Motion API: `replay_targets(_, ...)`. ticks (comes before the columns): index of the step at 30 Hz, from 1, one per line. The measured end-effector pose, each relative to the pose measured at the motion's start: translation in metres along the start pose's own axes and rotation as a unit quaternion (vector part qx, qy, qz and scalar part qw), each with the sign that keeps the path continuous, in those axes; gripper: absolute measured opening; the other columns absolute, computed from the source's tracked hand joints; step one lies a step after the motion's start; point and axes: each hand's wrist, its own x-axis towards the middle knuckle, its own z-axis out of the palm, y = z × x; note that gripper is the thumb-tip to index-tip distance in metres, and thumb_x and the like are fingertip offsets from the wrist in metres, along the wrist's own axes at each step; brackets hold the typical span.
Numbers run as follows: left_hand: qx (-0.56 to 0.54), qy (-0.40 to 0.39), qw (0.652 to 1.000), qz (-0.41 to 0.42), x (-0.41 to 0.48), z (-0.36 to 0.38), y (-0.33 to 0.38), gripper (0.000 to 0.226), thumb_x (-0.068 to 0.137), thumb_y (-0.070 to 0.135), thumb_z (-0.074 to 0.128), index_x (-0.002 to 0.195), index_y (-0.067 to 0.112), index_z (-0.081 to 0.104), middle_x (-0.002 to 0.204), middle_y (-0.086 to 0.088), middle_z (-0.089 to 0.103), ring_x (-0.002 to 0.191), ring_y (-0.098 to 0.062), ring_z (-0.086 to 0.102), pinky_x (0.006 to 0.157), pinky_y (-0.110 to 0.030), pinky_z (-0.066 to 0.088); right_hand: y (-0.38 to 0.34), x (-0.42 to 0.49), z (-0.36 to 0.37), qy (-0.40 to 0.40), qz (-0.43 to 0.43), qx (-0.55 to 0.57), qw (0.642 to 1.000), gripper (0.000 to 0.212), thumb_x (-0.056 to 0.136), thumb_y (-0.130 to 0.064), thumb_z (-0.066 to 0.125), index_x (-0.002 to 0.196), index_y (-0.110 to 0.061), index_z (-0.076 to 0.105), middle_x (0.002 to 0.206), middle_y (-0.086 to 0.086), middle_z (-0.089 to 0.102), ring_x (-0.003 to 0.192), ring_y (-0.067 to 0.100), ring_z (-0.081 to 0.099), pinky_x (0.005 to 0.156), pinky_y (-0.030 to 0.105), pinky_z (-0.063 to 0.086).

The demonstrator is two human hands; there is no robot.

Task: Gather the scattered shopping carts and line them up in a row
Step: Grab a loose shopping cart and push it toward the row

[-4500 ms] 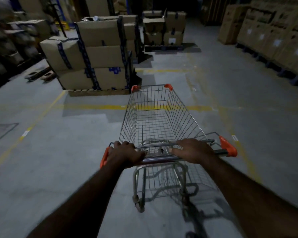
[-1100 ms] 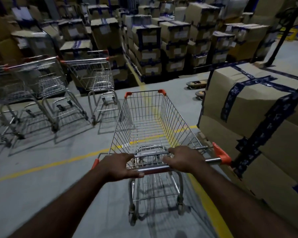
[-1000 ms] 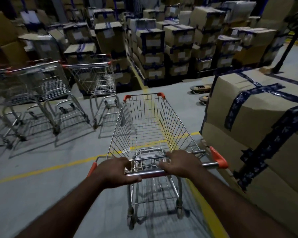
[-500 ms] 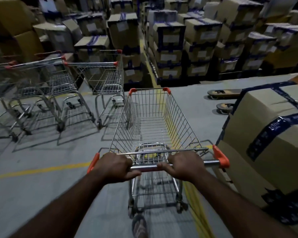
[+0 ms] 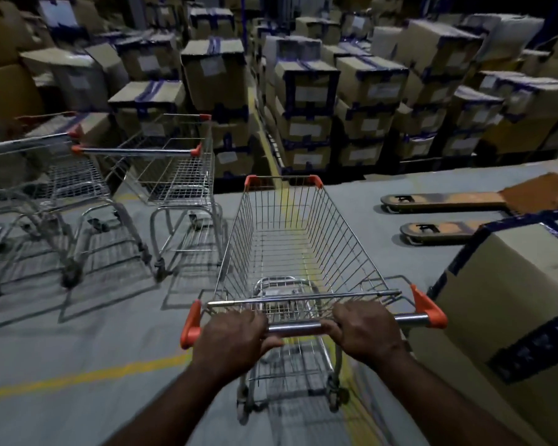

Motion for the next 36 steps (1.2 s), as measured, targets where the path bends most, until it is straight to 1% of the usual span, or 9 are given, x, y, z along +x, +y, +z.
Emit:
replay_targets(5,0.023,0.028,0.999,0.020,0.047,0.031,-0.027,0.053,0.099,0.065,0.035,0.088,0.021,0.063,0.073,-0.001,0.056,0.060,-0.027,0.055,0.053,-0.036,0.039,0.019,0.045,0.039,0.030,0.022,-0.005,0.999,0.062,0.105,-0.050,0.023,0.069,-0.019,0.062,0.062,0.003,0.057,0.052,0.029,0.054,0.050,0.035,0.041)
replay_targets(11,0.027,0.015,0.999,0.021,0.107,0.073,-0.055,0.040,0.099,0.054,0.043,0.111,0.019,0.060,0.081,-0.002,0.058,0.065,-0.028,0.056,0.055,-0.038,0.040,0.064,0.107,0.092,0.048,0.033,0.001,0.998,0.046,0.097,-0.045,0.040,0.066,-0.020,0.063,0.060,0.001,0.058,0.052,0.029,0.056,0.051,0.034,0.041)
replay_targets(17,0.023,0.004,0.992,-0.121,0.175,0.111,-0.054,0.032,0.093,0.040,0.047,0.113,0.019,0.061,0.096,-0.003,0.060,0.084,-0.031,0.056,0.076,-0.045,0.040,0.115,0.177,0.143,0.060,0.011,0.024,0.998,0.040,0.095,-0.043,0.045,0.067,-0.021,0.060,0.062,0.003,0.057,0.054,0.029,0.054,0.054,0.035,0.039)
replay_targets(20,0.025,-0.007,0.986,-0.165,0.210,0.126,-0.061,0.031,0.093,0.039,0.044,0.110,0.019,0.061,0.098,-0.004,0.060,0.088,-0.031,0.055,0.082,-0.045,0.038,0.128,0.209,0.166,0.035,0.039,0.042,0.998,0.037,0.097,-0.043,0.044,0.073,-0.022,0.062,0.069,0.003,0.058,0.065,0.029,0.054,0.068,0.040,0.038)
replay_targets(23,0.022,-0.031,0.977,-0.212,0.245,0.139,-0.069,0.030,0.092,0.041,0.044,0.110,0.023,0.059,0.099,-0.002,0.058,0.090,-0.030,0.055,0.085,-0.045,0.037,0.127,0.219,0.186,-0.028,0.098,0.080,0.992,0.035,0.097,-0.044,0.043,0.099,-0.017,0.065,0.096,0.010,0.062,0.093,0.035,0.057,0.095,0.053,0.040)
replay_targets(25,0.013,-0.041,0.971,-0.235,0.264,0.148,-0.075,0.032,0.092,0.042,0.045,0.114,0.024,0.058,0.104,-0.002,0.058,0.095,-0.030,0.052,0.089,-0.047,0.036,0.132,0.224,0.200,-0.062,0.078,0.086,0.991,0.044,0.095,-0.045,0.042,0.120,-0.014,0.059,0.119,0.017,0.059,0.114,0.041,0.054,0.109,0.062,0.031)
replay_targets(27,0.002,-0.060,0.964,-0.260,0.280,0.156,-0.084,0.036,0.093,0.048,0.044,0.117,0.025,0.057,0.112,-0.003,0.058,0.101,-0.030,0.050,0.093,-0.048,0.036,0.144,0.236,0.210,-0.077,0.051,0.085,0.992,0.049,0.094,-0.045,0.041,0.130,-0.013,0.054,0.130,0.017,0.055,0.123,0.042,0.050,0.113,0.063,0.026)
replay_targets(31,-0.008,-0.100,0.955,-0.280,0.312,0.171,-0.104,0.044,0.092,0.055,0.044,0.121,0.025,0.058,0.123,-0.005,0.057,0.113,-0.033,0.050,0.100,-0.051,0.032,0.164,0.271,0.230,-0.091,0.042,0.099,0.990,0.049,0.091,-0.047,0.043,0.128,-0.017,0.055,0.129,0.013,0.056,0.123,0.038,0.049,0.113,0.058,0.023)
replay_targets(36,0.000,-0.117,0.957,-0.266,0.353,0.191,-0.136,0.047,0.092,0.057,0.046,0.125,0.026,0.057,0.129,-0.004,0.055,0.118,-0.033,0.048,0.103,-0.052,0.027,0.180,0.326,0.262,-0.096,0.070,0.100,0.988,0.046,0.090,-0.057,0.044,0.115,-0.022,0.060,0.108,0.006,0.060,0.107,0.032,0.053,0.104,0.055,0.032)
